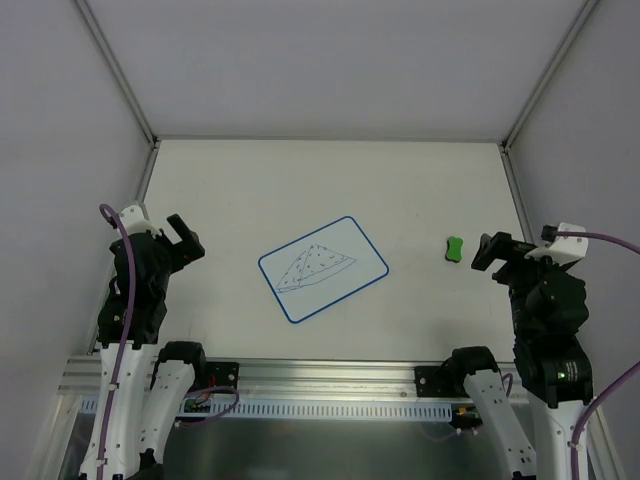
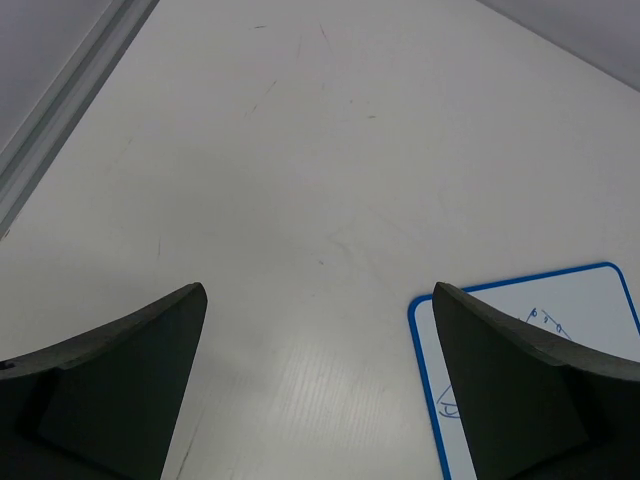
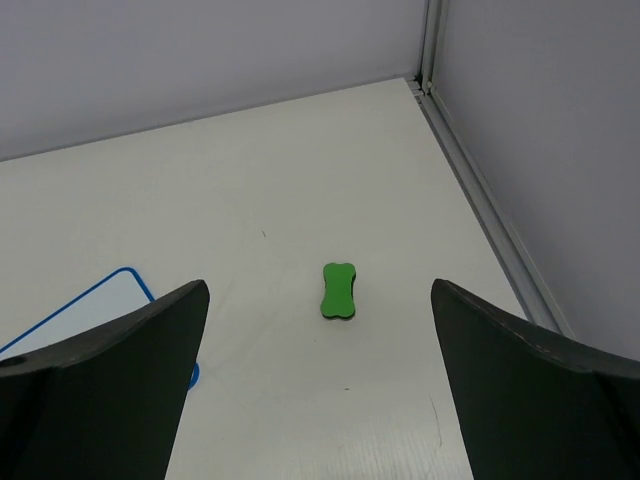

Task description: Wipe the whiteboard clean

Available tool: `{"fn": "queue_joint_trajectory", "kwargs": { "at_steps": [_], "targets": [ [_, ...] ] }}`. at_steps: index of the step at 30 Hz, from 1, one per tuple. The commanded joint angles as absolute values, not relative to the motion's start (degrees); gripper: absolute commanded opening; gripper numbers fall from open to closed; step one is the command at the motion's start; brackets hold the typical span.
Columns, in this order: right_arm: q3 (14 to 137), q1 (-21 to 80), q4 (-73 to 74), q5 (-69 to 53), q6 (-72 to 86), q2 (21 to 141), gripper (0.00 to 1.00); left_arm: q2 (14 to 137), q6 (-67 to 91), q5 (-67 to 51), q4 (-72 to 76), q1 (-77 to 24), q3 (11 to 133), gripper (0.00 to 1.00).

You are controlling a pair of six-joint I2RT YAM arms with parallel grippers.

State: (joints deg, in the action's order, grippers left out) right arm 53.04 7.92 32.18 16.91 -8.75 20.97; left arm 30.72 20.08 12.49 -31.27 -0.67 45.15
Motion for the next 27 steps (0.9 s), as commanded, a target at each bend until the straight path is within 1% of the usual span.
{"fn": "queue_joint_trajectory", "kwargs": {
  "at_steps": [1, 6, 8, 10, 13, 14, 17, 18, 21, 22, 24, 27],
  "targets": [
    [53.1, 8.4, 31.7, 13.4, -8.1, 24.2, 0.99, 30.9, 19.1, 12.7, -30.9, -0.4, 44.8, 0.99],
    [53.4, 8.4, 31.8, 2.0, -4.8, 31.3, 0.99, 31.3, 19.1, 11.9, -30.8, -0.4, 44.6, 0.99],
    [53.7, 8.4, 31.7, 0.6, -3.8, 35.7, 0.99, 31.6, 19.1, 11.9, -30.8, -0.4, 44.6, 0.99],
    [54.0, 8.4, 31.6, 3.4, -1.9, 39.2, 0.99, 31.9, 19.1, 11.8, -30.8, -0.4, 44.6, 0.99],
    [55.0, 8.4, 31.3, 7.5, -0.6, 47.4, 0.99, 32.2, 19.0, 11.7, -30.8, -0.4, 44.5, 0.99],
    [55.7, 8.4, 31.1, 9.2, -0.2, 51.7, 0.99, 32.3, 19.0, 11.6, -30.8, -0.4, 44.5, 0.99],
    [56.1, 8.1, 29.1, 13.3, -0.2, 58.5, 0.99, 32.3, 18.9, 11.4, -30.8, -0.4, 44.4, 0.99],
    [56.2, 7.8, 28.6, 13.9, 1.7, 63.1, 0.98, 32.5, 19.0, 11.3, -30.8, -0.4, 44.3, 0.99],
    [56.3, 6.1, 27.1, 14.0, 3.6, 69.5, 0.95, 33.2, 19.0, 10.9, -30.8, -0.4, 44.4, 0.99],
    [55.9, 5.4, 25.2, 14.3, 4.6, 72.7, 0.9, 33.5, 19.0, 10.8, -30.8, -0.4, 44.3, 0.99],
    [55.2, 2.8, 23.4, 14.2, 4.9, 75.9, 0.84, 33.8, 19.0, 10.5, -30.8, -0.4, 44.4, 0.99],
    [55.8, -0.7, 21.2, 11.3, 4.7, 82.5, 0.82, 34.4, 19.0, 9.9, -30.7, -0.4, 44.4, 0.99]
  ]
}}
